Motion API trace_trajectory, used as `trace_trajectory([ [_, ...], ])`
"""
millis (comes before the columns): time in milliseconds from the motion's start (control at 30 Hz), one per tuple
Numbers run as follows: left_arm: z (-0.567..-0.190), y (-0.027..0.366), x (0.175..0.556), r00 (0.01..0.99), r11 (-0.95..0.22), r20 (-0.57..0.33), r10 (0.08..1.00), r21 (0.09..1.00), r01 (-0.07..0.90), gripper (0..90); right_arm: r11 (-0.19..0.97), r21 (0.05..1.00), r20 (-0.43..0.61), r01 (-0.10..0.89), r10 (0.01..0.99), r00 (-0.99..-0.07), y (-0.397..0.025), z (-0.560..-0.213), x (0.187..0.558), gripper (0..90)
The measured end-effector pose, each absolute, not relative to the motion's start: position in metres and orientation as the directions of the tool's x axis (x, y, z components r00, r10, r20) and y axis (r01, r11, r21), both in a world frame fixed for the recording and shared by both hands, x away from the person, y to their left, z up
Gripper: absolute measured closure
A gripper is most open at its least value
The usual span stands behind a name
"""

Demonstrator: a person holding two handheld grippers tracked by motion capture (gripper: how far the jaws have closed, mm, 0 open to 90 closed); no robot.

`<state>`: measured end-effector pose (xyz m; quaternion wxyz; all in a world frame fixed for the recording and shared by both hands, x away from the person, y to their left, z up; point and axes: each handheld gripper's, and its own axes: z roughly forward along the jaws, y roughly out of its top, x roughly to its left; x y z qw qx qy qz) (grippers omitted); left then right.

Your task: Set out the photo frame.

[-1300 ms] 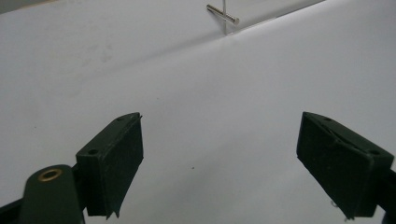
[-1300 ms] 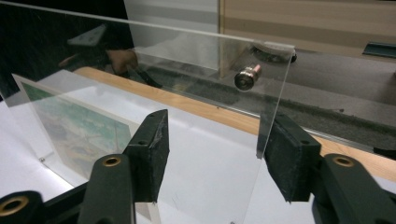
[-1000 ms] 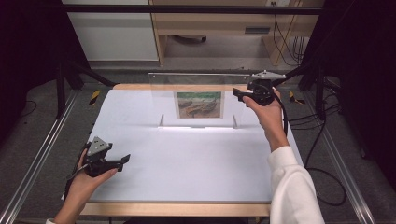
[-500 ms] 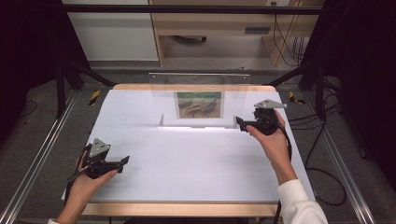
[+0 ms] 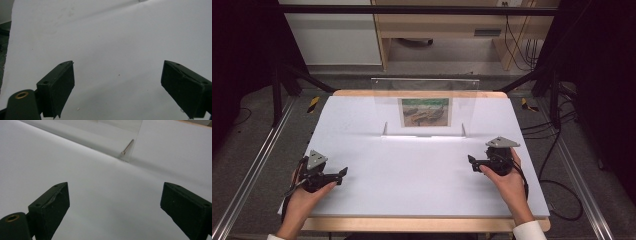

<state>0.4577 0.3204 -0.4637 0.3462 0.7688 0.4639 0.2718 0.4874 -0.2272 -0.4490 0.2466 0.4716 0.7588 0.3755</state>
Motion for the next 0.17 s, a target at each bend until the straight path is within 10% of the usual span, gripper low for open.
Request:
trace_trajectory([
  [167,-0.465,0.323,0.459,0.424,-0.333,0.097,0.901,0.780,0.530,10.4,0.269,0.782,-0.020,0.562,0.912,-0.409,-0.234,-0.459,0.475,7.7],
])
